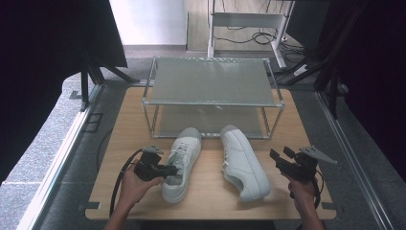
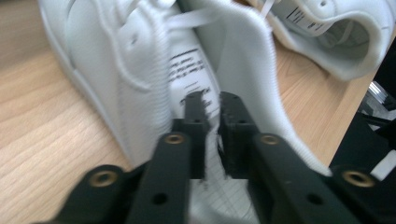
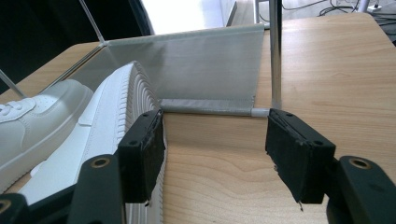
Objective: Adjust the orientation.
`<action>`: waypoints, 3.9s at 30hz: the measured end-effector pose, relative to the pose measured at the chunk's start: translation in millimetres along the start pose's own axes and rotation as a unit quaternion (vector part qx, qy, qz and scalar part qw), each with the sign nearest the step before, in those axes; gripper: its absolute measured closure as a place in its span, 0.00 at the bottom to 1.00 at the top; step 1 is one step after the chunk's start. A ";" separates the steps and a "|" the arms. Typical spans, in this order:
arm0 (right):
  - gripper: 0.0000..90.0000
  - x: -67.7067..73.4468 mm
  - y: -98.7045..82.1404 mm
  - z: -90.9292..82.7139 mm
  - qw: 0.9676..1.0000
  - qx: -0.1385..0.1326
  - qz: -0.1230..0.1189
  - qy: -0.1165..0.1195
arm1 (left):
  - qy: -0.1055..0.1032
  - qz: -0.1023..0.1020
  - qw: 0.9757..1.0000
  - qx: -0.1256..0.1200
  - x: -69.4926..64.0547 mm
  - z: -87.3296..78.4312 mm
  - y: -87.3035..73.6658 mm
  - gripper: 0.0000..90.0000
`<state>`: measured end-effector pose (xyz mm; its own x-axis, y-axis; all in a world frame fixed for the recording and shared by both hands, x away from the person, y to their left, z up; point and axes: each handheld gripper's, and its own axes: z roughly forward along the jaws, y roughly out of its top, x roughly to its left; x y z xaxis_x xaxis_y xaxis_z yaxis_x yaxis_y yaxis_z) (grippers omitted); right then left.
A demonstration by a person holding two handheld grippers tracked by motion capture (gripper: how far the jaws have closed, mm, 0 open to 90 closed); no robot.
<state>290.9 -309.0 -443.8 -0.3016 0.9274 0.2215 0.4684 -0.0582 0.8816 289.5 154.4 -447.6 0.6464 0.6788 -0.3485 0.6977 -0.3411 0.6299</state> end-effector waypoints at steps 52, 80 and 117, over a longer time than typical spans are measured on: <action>1.00 115.5 -37.7 7.0 0.946 0.164 -0.244 0.136 | 0.047 -0.059 0.981 -0.181 12.8 -42.0 -3.8 0.36; 1.00 67.2 -19.9 -4.6 0.966 0.120 -0.163 0.163 | 0.052 -0.057 0.980 -0.182 12.7 -40.2 -4.7 0.38; 1.00 48.8 -38.7 -24.5 0.963 0.120 -0.213 0.111 | 0.042 -0.059 0.987 -0.142 12.8 -25.2 -4.6 0.37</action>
<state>237.7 -270.5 -457.0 -0.6662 0.7451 -0.0322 0.4333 0.4219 0.7964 286.8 181.1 -437.5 0.5302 0.7579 -0.3800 0.6439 -0.0684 0.7620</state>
